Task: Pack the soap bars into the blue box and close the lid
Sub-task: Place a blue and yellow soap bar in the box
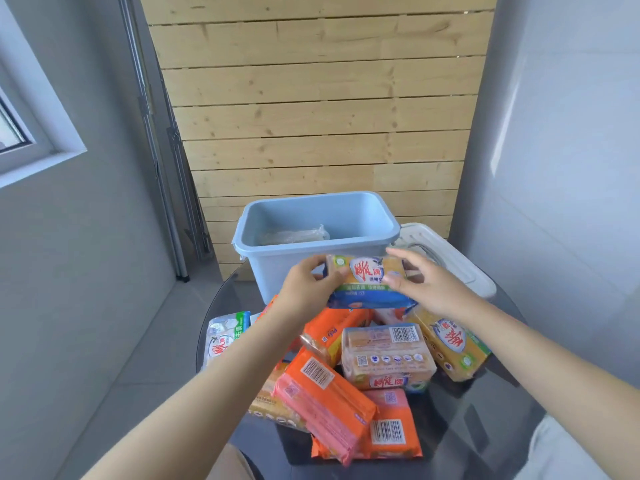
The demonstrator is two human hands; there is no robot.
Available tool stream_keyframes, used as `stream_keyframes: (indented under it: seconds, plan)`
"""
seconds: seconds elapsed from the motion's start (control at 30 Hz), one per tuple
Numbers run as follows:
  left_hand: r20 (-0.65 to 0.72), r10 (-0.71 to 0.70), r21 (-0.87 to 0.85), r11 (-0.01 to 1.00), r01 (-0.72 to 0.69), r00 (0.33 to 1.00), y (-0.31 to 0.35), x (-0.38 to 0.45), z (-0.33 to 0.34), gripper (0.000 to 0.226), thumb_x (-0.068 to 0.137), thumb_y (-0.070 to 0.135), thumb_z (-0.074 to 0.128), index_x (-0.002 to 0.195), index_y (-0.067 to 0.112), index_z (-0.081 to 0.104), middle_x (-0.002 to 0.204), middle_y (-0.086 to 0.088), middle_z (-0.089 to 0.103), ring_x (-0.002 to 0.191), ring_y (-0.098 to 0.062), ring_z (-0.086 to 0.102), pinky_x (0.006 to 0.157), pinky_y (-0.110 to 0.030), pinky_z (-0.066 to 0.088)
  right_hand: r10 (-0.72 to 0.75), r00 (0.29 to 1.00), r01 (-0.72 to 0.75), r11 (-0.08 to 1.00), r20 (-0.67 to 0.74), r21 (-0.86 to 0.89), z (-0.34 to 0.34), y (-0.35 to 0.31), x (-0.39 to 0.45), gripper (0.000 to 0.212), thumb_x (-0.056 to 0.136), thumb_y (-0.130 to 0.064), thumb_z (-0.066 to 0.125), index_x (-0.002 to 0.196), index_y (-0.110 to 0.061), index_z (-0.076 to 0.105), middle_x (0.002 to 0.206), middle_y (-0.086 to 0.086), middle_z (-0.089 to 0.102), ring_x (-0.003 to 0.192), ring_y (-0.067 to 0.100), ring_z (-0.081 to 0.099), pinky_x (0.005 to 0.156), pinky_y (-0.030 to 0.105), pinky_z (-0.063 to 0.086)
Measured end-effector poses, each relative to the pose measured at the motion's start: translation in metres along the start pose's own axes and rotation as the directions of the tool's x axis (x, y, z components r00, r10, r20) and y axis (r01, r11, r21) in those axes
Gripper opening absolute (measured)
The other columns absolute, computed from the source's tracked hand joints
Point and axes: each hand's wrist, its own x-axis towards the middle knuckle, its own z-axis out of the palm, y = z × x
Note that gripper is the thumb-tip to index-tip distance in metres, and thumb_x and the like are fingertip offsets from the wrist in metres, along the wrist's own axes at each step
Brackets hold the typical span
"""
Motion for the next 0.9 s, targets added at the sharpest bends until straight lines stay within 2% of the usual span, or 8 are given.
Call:
stream_keyframes:
  seconds: [0.1, 0.23, 0.33, 0.43, 0.57, 0.67, 0.77, 0.9]
  plan:
    - [0.058, -0.017, -0.108, 0.994, 0.023, 0.998, 0.011, -0.014, -0.007, 0.033, 0.086, 0.026, 0.065, 0.116, 0.013, 0.061, 0.091, -0.011, 0.074, 0.068, -0.018, 0.071, 0.066, -0.033, 0.061, 0.086, 0.994, -0.103, 0.954, 0.072, 0.281, -0.003, -0.009, -0.009, 0.063, 0.08, -0.049, 0.062, 0.137, -0.041, 0.036, 0.118, -0.008, 0.065, 0.091, 0.011, 0.07, 0.067, 0.032, 0.058]
    - [0.074, 0.003, -0.149, 0.989, 0.008, 0.997, 0.024, -0.025, -0.012, 0.035, 0.088, 0.026, 0.062, 0.121, 0.014, 0.058, 0.096, -0.01, 0.073, 0.073, -0.019, 0.071, 0.066, -0.03, 0.06, 0.086, 0.996, -0.08, 0.908, 0.005, 0.411, -0.009, -0.024, -0.012, 0.057, 0.08, -0.041, 0.066, 0.133, -0.038, 0.044, 0.102, 0.001, 0.073, 0.087, 0.024, 0.07, 0.051, 0.031, 0.051]
    - [0.076, 0.109, -0.043, 0.993, -0.106, 0.991, 0.037, -0.021, -0.019, 0.044, 0.083, 0.034, 0.066, 0.124, 0.024, 0.053, 0.112, -0.008, 0.067, 0.088, -0.02, 0.071, 0.087, -0.038, 0.056, 0.095, 0.993, -0.051, 0.877, -0.07, 0.478, -0.013, -0.039, -0.004, 0.051, 0.083, -0.034, 0.065, 0.131, -0.031, 0.048, 0.103, 0.006, 0.068, 0.077, 0.02, 0.063, 0.05, 0.03, 0.047]
    - [0.082, 0.157, 0.053, 0.985, -0.162, 0.984, 0.048, -0.012, -0.03, 0.07, 0.076, 0.032, 0.074, 0.137, 0.03, 0.04, 0.123, 0.002, 0.057, 0.096, -0.017, 0.068, 0.093, -0.036, 0.053, 0.098, 0.99, -0.032, 0.854, -0.1, 0.519, -0.017, -0.053, 0.01, 0.047, 0.085, -0.031, 0.064, 0.13, -0.026, 0.05, 0.108, 0.012, 0.065, 0.077, 0.02, 0.058, 0.049, 0.029, 0.046]
    - [0.064, 0.181, 0.047, 0.982, -0.184, 0.981, 0.064, 0.013, -0.046, 0.059, 0.082, 0.023, 0.07, 0.135, 0.024, 0.044, 0.112, 0.0, 0.065, 0.084, -0.012, 0.071, 0.084, -0.024, 0.055, 0.11, 0.989, -0.036, 0.834, -0.102, 0.55, -0.02, -0.072, 0.041, 0.041, 0.088, -0.028, 0.06, 0.128, -0.024, 0.05, 0.119, 0.013, 0.061, 0.083, 0.021, 0.056, 0.051, 0.03, 0.047]
    - [0.089, 0.116, 0.032, 0.992, -0.119, 0.989, 0.072, 0.039, -0.06, 0.037, 0.089, 0.028, 0.06, 0.123, 0.014, 0.056, 0.105, -0.009, 0.071, 0.08, -0.015, 0.07, 0.079, -0.023, 0.057, 0.143, 0.988, -0.093, 0.848, -0.055, 0.521, -0.016, -0.084, 0.075, 0.035, 0.09, -0.026, 0.059, 0.122, -0.016, 0.052, 0.115, 0.013, 0.059, 0.08, 0.021, 0.055, 0.048, 0.03, 0.048]
    - [0.066, 0.004, 0.138, 0.99, -0.013, 0.998, 0.073, 0.067, -0.073, 0.038, 0.093, 0.037, 0.052, 0.113, 0.008, 0.063, 0.11, -0.015, 0.07, 0.087, -0.024, 0.067, 0.085, -0.033, 0.056, 0.196, 0.981, -0.179, 0.863, 0.013, 0.472, -0.005, -0.087, 0.11, 0.034, 0.089, -0.027, 0.06, 0.117, -0.01, 0.053, 0.111, 0.014, 0.058, 0.08, 0.024, 0.054, 0.05, 0.031, 0.049]
    - [0.036, -0.127, 0.112, 0.986, 0.122, 0.991, 0.071, 0.104, -0.086, 0.039, 0.094, 0.036, 0.051, 0.114, 0.004, 0.062, 0.102, -0.012, 0.071, 0.089, -0.029, 0.069, 0.082, -0.037, 0.058, 0.243, 0.967, -0.251, 0.873, 0.073, 0.419, 0.012, -0.085, 0.155, 0.024, 0.089, -0.025, 0.059, 0.108, -0.013, 0.049, 0.105, 0.01, 0.054, 0.082, 0.024, 0.053, 0.05, 0.032, 0.048]
